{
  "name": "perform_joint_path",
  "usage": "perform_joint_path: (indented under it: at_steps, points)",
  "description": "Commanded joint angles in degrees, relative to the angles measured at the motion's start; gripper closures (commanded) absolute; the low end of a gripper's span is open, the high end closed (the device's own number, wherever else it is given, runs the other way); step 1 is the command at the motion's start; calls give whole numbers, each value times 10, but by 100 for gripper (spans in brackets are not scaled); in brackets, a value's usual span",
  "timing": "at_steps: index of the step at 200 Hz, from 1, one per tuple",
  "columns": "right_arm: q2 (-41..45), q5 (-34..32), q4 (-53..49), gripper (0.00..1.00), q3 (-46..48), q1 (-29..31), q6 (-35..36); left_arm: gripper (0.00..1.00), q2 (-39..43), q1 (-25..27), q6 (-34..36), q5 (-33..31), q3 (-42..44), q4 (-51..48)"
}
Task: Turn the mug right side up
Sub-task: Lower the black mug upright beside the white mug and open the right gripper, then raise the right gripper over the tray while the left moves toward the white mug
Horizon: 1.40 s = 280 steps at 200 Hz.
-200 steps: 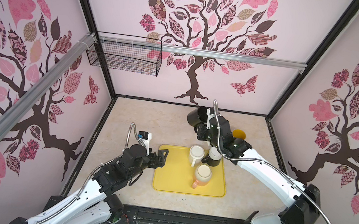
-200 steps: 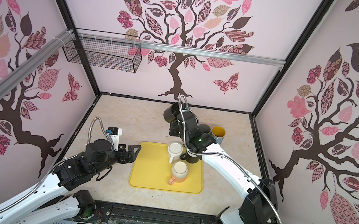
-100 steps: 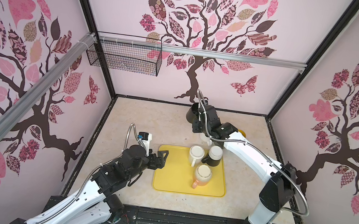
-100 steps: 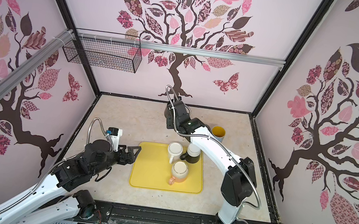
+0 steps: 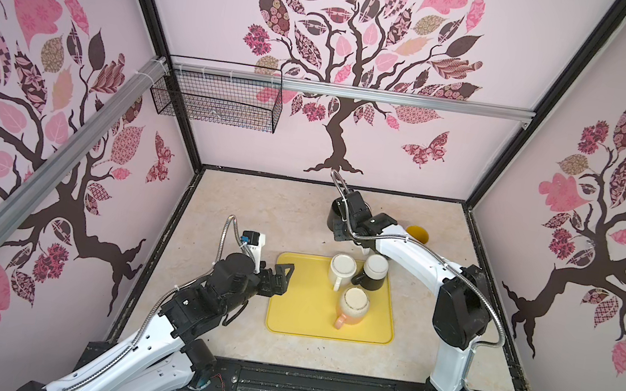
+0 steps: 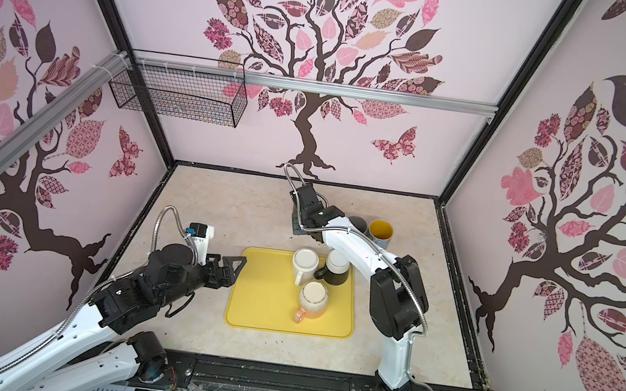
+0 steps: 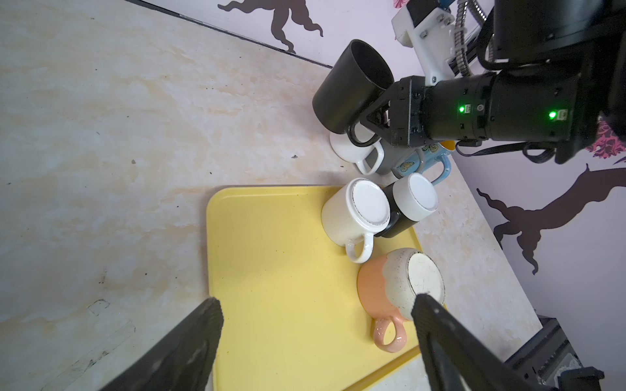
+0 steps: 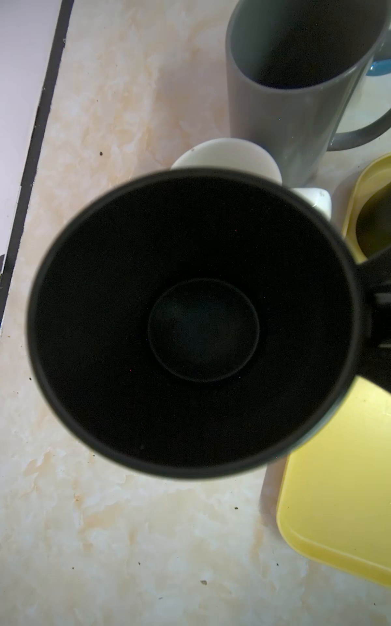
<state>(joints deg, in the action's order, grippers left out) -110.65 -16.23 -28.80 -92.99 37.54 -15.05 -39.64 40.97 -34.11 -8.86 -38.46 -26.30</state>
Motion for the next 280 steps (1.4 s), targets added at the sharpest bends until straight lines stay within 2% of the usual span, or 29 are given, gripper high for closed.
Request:
perform_joint_path:
  at_steps: [1, 67, 128, 200, 280]
  points:
    - [-18, -18, 44, 100, -22, -3, 0, 9, 1, -1, 1, 1, 8, 5]
    - [-61, -20, 49, 100, -20, -9, -7, 10, 14, -1, -5, 3, 19, -1]
    - [-92, 3, 51, 100, -24, -13, -10, 11, 18, -1, -7, 2, 29, -3]
    - [-89, 3, 55, 100, -2, -14, -19, 11, 14, -1, 1, 0, 29, -6]
    - [-84, -3, 54, 74, 12, -14, -29, 11, 8, -1, 8, -3, 25, -10]
